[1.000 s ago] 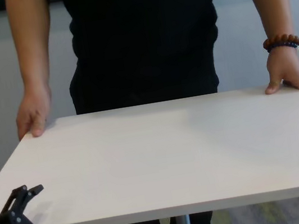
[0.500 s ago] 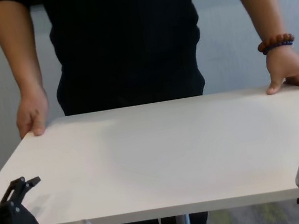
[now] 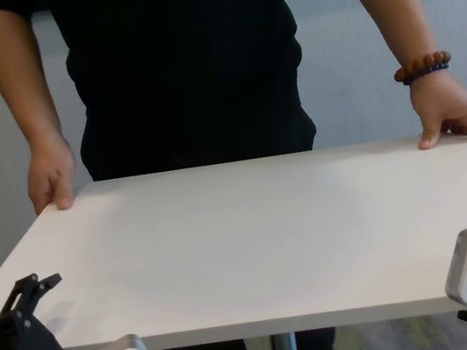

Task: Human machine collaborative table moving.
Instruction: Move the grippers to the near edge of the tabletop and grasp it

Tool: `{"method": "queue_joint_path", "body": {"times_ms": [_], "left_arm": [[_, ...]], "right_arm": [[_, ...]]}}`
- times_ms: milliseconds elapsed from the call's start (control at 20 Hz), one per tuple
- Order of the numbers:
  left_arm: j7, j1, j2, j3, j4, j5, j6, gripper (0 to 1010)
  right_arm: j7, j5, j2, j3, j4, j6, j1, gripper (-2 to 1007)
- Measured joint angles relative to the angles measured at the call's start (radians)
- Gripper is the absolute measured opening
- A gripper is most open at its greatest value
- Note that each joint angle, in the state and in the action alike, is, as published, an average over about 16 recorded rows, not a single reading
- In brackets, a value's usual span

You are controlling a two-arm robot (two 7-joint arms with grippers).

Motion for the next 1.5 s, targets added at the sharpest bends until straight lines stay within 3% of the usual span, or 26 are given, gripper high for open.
{"method": "queue_joint_path", "body": {"times_ms": [600, 1100, 1500], "left_arm": [[-0.024, -0.005, -0.022, -0.013, 0.019, 0.021, -0.007, 1003], [-0.031, 0.002, -0.033, -0.029, 0.022, 0.01, -0.04, 1003], [-0.03, 0.005, -0.034, -0.033, 0.019, 0.002, -0.052, 1003]], "right_arm": [[0.005, -0.02, -0.019, 0.024, 0.009, -0.008, -0.009, 1005], [0.006, -0.003, -0.031, 0.054, 0.011, -0.039, -0.024, 1005], [0.005, 0.007, -0.034, 0.062, 0.011, -0.049, -0.028, 1005]]}}
